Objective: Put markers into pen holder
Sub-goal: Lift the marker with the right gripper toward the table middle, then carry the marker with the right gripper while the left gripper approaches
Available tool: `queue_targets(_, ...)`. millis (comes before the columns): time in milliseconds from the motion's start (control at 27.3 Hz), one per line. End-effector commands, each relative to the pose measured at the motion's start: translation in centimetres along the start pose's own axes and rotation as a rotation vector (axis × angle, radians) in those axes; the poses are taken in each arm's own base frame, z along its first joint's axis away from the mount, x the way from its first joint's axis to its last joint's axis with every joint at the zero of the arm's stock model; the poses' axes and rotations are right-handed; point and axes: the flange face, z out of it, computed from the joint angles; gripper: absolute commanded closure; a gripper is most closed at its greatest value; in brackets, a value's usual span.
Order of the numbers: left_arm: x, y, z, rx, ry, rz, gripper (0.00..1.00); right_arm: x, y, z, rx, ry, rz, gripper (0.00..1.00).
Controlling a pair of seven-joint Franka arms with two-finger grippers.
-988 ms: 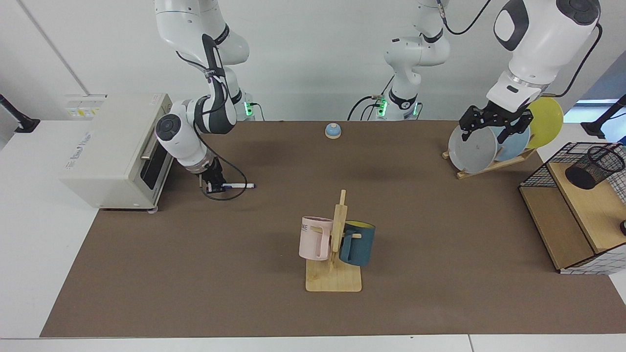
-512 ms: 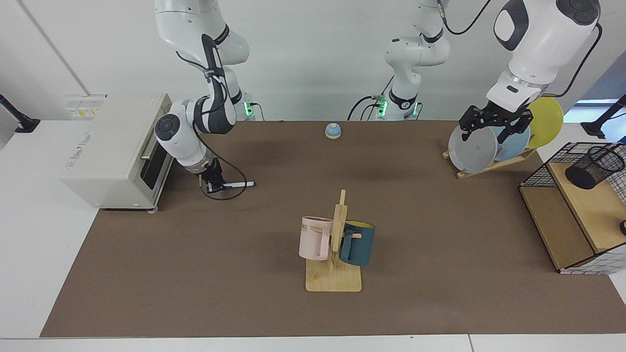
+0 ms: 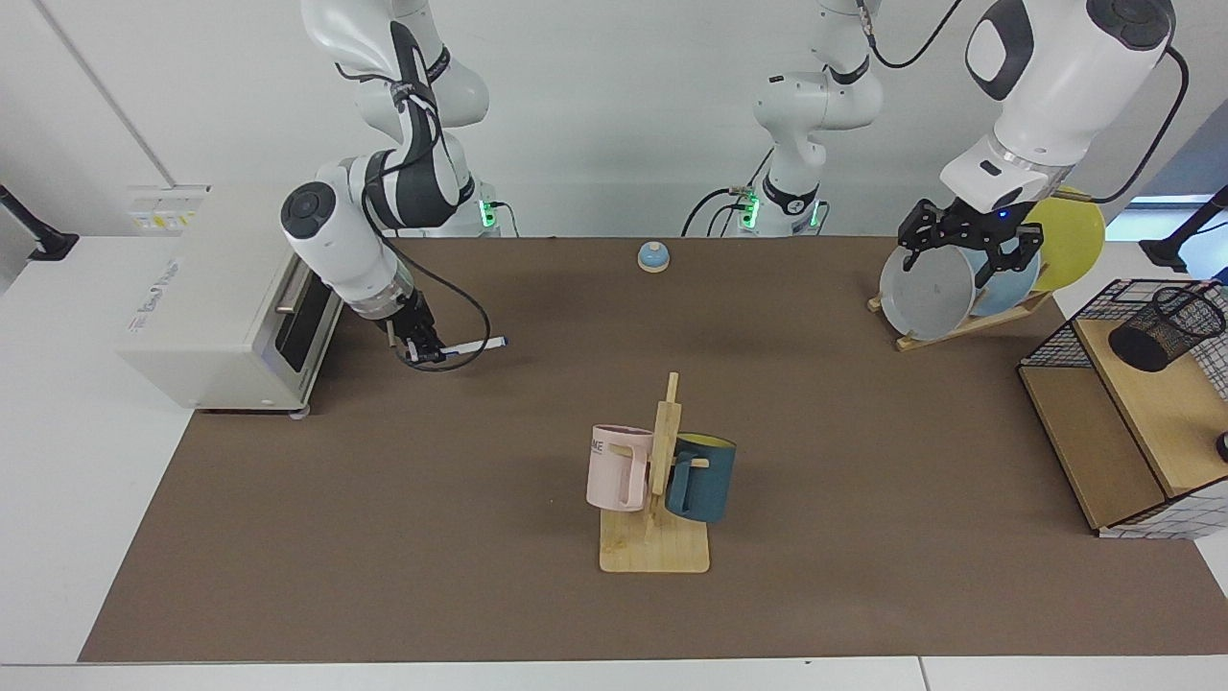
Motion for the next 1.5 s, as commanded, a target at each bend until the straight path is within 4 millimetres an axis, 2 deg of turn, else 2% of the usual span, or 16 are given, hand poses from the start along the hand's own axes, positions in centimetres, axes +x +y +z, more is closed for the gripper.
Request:
queue_targets(0, 0.0, 0.7, 0.2, -0.003, -0.002, 0.097, 0.0, -4.0, -0.6, -4.1, 0.048, -0.104, -0.061, 1.0)
queue_targets(73, 0.1, 0.7, 0.1, 0.002, 0.006, 0.219, 0.0, -6.3, -0.7, -6.8, 0.083, -0.144, -0.081, 1.0)
queue_targets(256, 1.0, 0.4, -0.3, 0.048, 0.061, 0.543, 0.0, -10.8, 0.1, -12.1, 0.122, -0.195, -0.135, 1.0)
queue_targets(366, 1.4, 1.3, -0.2, 0.049, 0.055, 0.659, 0.0, -13.8, 1.0, -14.8, 0.136, -0.228, -0.137, 1.0)
queue_targets(439, 1.4, 1.8, -0.2, 0.042, 0.046, 0.686, 0.0, -15.9, 1.7, -15.5, 0.13, -0.263, -0.117, 1.0)
queue_targets(585, 1.8, 3.5, 0.0, 0.022, 0.024, 0.751, 0.0, -21.4, 2.5, -15.1, 0.101, -0.328, -0.028, 1.0)
queue_targets(768, 1.8, 5.7, -1.1, 0.0, 0.001, 0.852, 0.0, -24.7, 1.7, -14.2, 0.163, -0.357, 0.013, 1.0)
queue_targets(878, 1.8, 6.8, -2.9, 0.016, 0.006, 0.871, 0.0, -27.3, 0.6, -12.6, 0.194, -0.433, 0.028, 1.0)
queue_targets(988, 2.1, 9.0, -4.9, 0.028, 0.008, 0.909, 0.0, -29.9, -0.5, -10.0, 0.226, -0.467, 0.038, 1.0)
queue_targets(1061, 2.5, 10.6, -5.2, 0.046, 0.001, 0.944, 0.0, -31.8, -0.8, -8.0, 0.237, -0.475, 0.033, 1.0)
queue_targets(1207, 2.7, 15.6, -5.3, 0.11, -0.08, 1.054, 0.0, -34.2, -0.8, -6.1, 0.247, -0.488, 0.028, 1.0)
queue_targets(1280, 1.9, 17.4, -5.7, 0.12, -0.105, 1.081, 0.0, -34.6, -0.8, -5.6, 0.246, -0.488, 0.026, 1.0)
queue_targets(1463, 0.1, 19.1, -4.3, 0.114, -0.142, 1.074, 0.0, -34.6, -1.0, -5.3, 0.241, -0.491, 0.055, 1.0)
